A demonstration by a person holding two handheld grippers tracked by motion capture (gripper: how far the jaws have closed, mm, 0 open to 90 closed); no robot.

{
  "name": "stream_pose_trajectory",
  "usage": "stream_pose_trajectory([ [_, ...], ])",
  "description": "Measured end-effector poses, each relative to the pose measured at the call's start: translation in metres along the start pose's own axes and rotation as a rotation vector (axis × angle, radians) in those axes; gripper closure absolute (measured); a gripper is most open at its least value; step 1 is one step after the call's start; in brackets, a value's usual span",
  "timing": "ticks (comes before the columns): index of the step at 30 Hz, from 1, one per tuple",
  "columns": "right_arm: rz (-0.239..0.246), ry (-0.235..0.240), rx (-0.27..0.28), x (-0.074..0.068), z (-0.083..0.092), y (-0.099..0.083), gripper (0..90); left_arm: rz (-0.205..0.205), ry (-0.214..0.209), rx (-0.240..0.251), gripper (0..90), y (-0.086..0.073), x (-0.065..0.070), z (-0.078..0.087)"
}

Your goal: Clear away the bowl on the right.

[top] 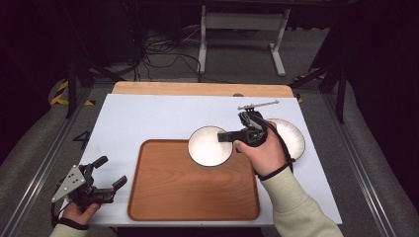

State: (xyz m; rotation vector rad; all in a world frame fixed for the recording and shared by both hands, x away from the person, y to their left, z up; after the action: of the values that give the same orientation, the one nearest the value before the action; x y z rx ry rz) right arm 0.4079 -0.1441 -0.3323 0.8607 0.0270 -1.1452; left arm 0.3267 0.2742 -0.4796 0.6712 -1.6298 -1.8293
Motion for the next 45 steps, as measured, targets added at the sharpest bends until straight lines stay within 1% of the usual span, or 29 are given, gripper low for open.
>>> stream_pose_trajectory([
  [8, 0.010, -0.008, -0.020, -0.003, -0.020, -0.008, 77.7, 0.000, 0.000, 0.001, 0.8, 0.000, 0.000, 0.000],
  [12, 0.018, -0.018, -0.025, -0.001, -0.030, -0.013, 77.4, -0.001, -0.001, -0.001, 0.8, 0.000, 0.000, 0.000],
  [17, 0.016, -0.031, -0.034, 0.003, -0.041, -0.019, 77.0, 0.000, -0.001, -0.001, 0.8, 0.000, 0.000, 0.000],
  [20, 0.006, -0.024, -0.043, 0.005, -0.048, -0.024, 77.0, 0.000, 0.000, 0.000, 0.8, 0.000, 0.000, 0.000],
  [23, 0.010, -0.024, -0.043, 0.006, -0.052, -0.026, 76.8, -0.001, -0.001, 0.000, 0.8, 0.000, 0.000, 0.000],
  [28, 0.000, -0.017, -0.059, 0.007, -0.062, -0.033, 76.7, -0.001, -0.001, 0.000, 0.8, 0.000, 0.000, 0.000],
  [31, 0.003, -0.012, -0.067, 0.007, -0.067, -0.036, 76.6, 0.000, -0.001, 0.000, 0.8, 0.000, 0.000, 0.000],
  [39, -0.003, 0.000, -0.086, 0.007, -0.077, -0.043, 76.5, -0.001, -0.001, 0.000, 0.8, 0.000, 0.000, 0.000],
  [45, -0.006, 0.001, -0.099, 0.008, -0.084, -0.047, 76.2, -0.001, 0.000, 0.002, 0.8, 0.000, 0.000, 0.000],
])
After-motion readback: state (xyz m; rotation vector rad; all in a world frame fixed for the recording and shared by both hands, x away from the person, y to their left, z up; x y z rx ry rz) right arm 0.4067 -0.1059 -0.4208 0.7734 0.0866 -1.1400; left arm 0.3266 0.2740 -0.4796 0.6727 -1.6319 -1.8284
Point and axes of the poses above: each handheld gripper's, and its own axes: z roughly backward along the jaws, y roughly out of its top, x roughly to its right, the point moved 3 cm from there along -z, roughly forward along the jaws, and after that the axes turned 3 degrees about -z, right-handed, at the moved point
